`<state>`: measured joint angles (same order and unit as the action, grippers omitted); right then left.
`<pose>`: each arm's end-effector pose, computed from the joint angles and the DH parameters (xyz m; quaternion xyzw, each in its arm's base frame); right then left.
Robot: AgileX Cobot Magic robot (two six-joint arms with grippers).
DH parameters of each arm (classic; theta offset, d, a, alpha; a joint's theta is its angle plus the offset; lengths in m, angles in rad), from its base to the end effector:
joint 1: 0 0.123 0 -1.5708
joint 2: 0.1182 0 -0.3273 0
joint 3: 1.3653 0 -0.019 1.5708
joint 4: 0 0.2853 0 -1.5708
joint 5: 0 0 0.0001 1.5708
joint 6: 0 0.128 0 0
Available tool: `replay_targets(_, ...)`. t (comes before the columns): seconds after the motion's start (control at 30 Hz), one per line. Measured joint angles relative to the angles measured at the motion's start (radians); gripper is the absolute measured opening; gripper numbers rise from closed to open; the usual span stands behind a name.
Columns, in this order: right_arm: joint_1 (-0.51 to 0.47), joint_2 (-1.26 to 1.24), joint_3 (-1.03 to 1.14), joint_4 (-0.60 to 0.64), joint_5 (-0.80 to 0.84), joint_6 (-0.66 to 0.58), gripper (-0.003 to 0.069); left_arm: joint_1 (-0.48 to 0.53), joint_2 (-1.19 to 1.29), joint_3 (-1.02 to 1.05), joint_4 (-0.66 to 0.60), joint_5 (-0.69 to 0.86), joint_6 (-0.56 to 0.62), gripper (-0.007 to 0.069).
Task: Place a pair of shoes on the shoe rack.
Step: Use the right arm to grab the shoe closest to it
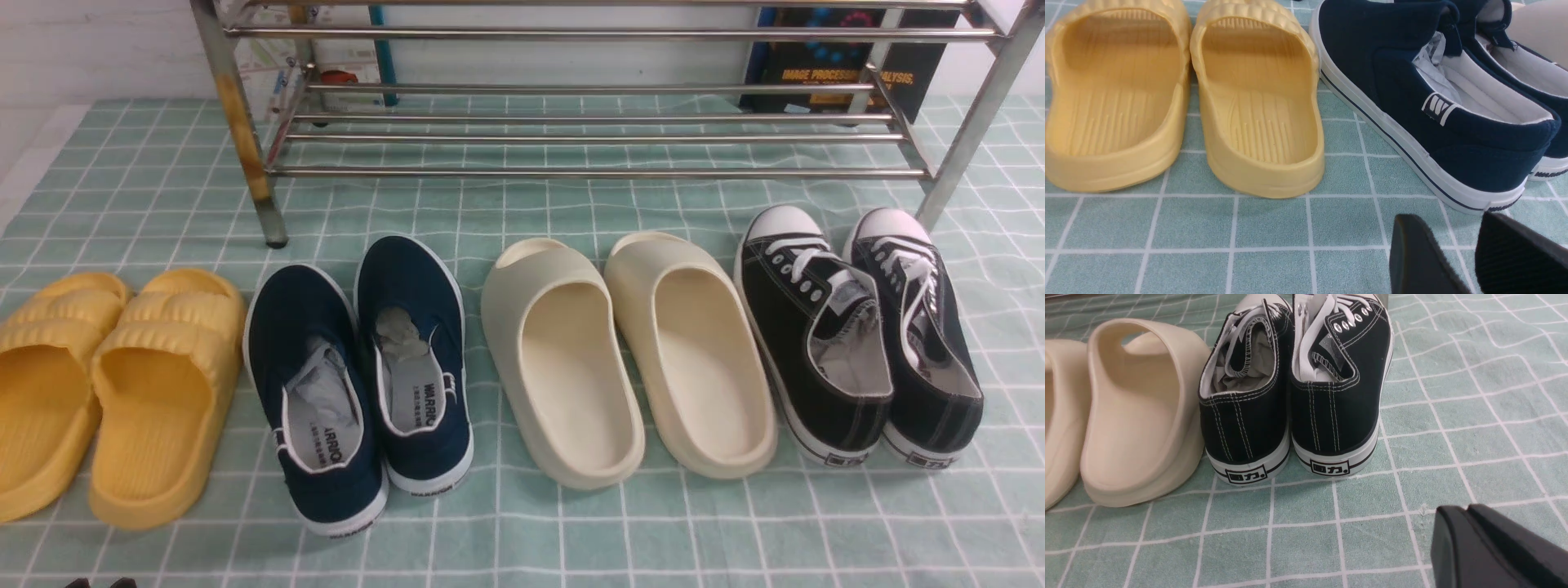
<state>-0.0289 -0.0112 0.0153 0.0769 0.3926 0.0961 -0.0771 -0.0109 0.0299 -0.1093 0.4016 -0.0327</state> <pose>0.0793 0.0015 0.1617 0.0704 0.8042 0.0526 0.5878 0.0782 -0.0115 0.1548 -0.0105 0.8138 -0.0783 0.5757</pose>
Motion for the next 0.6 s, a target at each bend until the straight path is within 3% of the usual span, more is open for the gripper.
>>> replay_targets(0.6, 0.000, 0.000, 0.000, 0.000, 0.000, 0.000, 0.0093, 0.000, 0.000, 0.000, 0.000, 0.000, 0.000, 0.0238)
